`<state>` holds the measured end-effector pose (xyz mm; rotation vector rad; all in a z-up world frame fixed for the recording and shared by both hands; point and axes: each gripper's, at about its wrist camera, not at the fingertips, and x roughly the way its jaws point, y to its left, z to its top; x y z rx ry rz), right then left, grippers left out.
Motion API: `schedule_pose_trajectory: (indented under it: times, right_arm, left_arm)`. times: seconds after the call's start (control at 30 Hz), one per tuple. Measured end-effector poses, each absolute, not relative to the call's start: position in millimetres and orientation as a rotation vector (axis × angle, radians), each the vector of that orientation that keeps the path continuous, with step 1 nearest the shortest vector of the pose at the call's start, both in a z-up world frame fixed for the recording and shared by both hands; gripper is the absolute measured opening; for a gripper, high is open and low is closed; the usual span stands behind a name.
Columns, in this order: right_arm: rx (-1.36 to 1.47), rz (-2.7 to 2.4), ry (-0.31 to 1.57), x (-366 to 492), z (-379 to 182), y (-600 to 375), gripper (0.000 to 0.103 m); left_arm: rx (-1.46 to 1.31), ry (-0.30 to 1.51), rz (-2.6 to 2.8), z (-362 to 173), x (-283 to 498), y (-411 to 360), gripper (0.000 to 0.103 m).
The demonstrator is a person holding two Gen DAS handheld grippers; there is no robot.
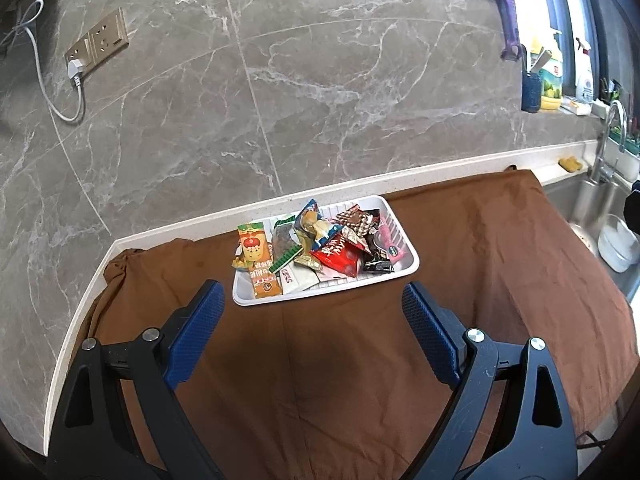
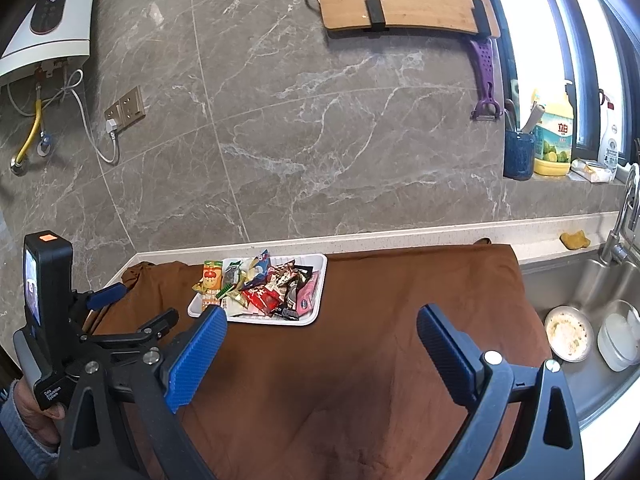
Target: Organize snacks
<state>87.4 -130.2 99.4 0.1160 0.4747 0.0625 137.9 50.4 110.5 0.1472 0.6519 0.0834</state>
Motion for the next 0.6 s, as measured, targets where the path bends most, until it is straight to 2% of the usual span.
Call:
schedule_pose_trajectory:
  times: [0.6]
  right_arm:
    - [0.149, 0.071, 0.506, 88, 94, -128, 0.099]
  left_arm:
    - [0.145, 0.629, 0.027, 111, 129, 39, 0.09]
